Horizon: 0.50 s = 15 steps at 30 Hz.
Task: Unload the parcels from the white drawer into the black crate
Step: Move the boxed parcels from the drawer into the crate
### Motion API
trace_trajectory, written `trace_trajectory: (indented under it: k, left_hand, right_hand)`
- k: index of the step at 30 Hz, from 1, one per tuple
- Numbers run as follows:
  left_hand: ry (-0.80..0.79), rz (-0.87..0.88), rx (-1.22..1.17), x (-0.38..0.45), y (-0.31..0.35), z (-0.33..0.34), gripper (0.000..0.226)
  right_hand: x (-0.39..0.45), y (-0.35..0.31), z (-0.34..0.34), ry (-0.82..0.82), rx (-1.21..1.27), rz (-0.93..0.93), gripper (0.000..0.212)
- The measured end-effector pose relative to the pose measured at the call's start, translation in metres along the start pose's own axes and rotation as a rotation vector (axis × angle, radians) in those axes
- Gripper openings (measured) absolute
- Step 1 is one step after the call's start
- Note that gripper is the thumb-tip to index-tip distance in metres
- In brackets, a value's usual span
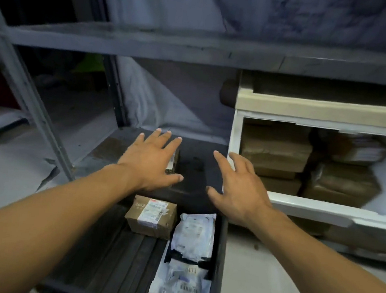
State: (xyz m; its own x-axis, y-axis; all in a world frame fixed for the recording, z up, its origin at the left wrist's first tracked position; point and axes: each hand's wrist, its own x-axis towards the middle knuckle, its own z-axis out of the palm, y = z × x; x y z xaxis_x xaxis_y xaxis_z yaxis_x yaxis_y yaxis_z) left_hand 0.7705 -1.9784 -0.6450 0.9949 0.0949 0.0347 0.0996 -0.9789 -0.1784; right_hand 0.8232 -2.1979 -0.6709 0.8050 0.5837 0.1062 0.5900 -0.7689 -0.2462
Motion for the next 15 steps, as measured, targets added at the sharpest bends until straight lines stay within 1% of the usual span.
trace_trajectory:
  k: [5, 11, 15]
  left_hand:
    - [0.047, 0.049, -0.048, 0.004, 0.050, -0.014, 0.097]
    - [0.143, 0.160, -0.151, 0.018, 0.122, -0.018, 0.089]
    - [0.131, 0.197, -0.248, 0.039, 0.168, -0.017, 0.085]
  right_hand:
    - [-0.022, 0.029, -0.022, 0.066, -0.050, 0.058, 0.084]
    - [-0.044, 0.083, -0.038, 0.069, -0.060, 0.186, 0.085]
    - [-0.049, 0.125, -0.047, 0.053, -0.024, 0.255, 0.086]
